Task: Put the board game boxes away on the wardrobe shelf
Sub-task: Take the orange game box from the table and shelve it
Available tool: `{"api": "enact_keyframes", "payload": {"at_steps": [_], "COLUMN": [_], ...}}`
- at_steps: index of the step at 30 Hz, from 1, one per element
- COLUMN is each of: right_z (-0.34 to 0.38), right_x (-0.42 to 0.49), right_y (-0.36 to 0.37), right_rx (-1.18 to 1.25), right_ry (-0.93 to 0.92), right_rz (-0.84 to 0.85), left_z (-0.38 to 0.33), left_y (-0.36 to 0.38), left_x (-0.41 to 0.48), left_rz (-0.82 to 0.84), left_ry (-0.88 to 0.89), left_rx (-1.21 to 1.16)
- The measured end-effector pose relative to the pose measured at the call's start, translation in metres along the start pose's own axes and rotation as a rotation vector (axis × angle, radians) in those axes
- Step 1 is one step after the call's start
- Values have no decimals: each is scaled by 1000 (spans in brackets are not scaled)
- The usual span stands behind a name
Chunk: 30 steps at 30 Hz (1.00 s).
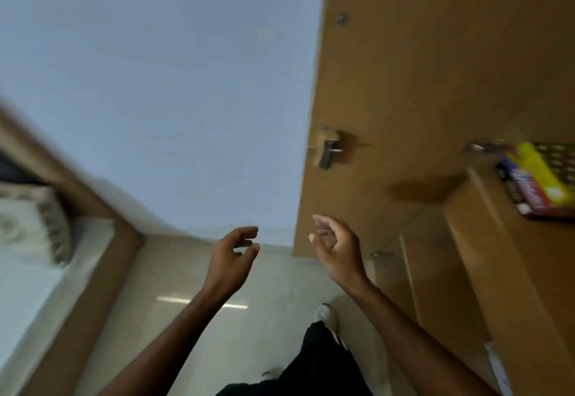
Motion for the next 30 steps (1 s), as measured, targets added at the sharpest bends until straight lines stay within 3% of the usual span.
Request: {"api": "enact_keyframes", "payload": {"at_steps": [6,16,23,30], "right_z": [68,195,293,353], "right_x": [-18,-109,-249,-437], "right_y": [142,422,584,672], "right_rx": [44,37,94,84], "right_ry": [-113,-415,-616,-848], "right_rz": [330,1059,1507,1915], "left_z": [62,180,234,275], "left_y": [-131,-333,-434,-455], "left_x": [-51,-194,-335,-493], "left_rz": [-306,-947,-1382,-1850], "left_ry": [-134,-421,-613,-766], "left_rx": [-52,-199,-313,-460]}}
Point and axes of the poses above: each hand's wrist, its own x-axis towards the middle knuckle, its own y-axis out of the palm, z = x × y, the point moved 2 cm from there along x, towards the middle knuckle, and after that the axes turned 4 degrees about -y, right-handed, at the moved point
